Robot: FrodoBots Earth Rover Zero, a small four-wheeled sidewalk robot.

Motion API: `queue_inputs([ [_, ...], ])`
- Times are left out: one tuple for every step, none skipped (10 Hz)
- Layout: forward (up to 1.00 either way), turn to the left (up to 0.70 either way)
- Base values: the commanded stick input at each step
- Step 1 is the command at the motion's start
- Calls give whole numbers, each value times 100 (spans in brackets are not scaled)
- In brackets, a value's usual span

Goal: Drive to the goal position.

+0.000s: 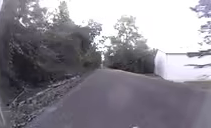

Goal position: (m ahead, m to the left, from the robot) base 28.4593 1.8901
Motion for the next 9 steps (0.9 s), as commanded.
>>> queue_inputs([
  [70,0],
  [70,0],
  [70,0],
  [70,0],
  [70,0],
  [70,0],
  [70,0],
  [70,0],
  [70,0],
])
